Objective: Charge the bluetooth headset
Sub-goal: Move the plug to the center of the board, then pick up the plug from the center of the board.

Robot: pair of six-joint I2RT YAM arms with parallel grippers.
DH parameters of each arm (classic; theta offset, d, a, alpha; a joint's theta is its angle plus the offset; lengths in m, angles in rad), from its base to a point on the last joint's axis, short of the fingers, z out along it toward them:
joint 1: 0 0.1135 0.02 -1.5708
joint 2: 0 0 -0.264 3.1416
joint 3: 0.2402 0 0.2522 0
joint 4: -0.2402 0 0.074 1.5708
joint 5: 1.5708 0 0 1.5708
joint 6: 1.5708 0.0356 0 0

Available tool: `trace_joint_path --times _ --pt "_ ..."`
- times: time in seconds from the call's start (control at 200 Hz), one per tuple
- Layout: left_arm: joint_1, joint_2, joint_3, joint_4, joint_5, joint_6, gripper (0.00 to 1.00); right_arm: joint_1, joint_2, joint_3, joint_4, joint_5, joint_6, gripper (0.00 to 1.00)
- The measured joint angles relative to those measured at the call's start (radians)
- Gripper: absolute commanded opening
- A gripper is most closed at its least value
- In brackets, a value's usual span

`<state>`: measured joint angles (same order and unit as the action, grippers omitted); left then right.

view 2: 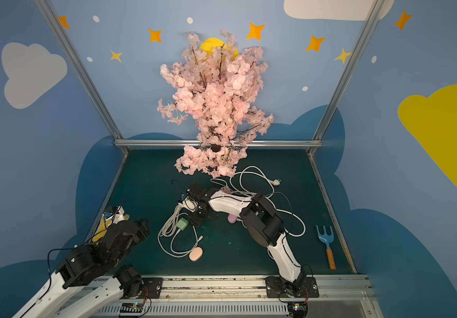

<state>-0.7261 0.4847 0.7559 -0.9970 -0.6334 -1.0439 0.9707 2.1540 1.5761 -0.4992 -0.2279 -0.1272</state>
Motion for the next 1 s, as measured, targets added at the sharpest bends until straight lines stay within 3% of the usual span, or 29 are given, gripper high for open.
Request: trace_joint_path --times 0.335,0.536,1.001 --pt "0.013 -0.001 0.0 0.004 0.014 0.004 0.56 0.101 -0.139 -0.068 0.037 0.037 0.015 0.57" --pt "0.026 -0.001 0.0 0.006 0.015 0.007 0.56 0.128 -0.224 -0.082 0.058 0.056 0.134 0.57" --pt "0.045 -0.071 0.0 -0.006 0.004 0.016 0.58 0.269 -0.169 -0.053 -0.025 0.011 0.232 0.54"
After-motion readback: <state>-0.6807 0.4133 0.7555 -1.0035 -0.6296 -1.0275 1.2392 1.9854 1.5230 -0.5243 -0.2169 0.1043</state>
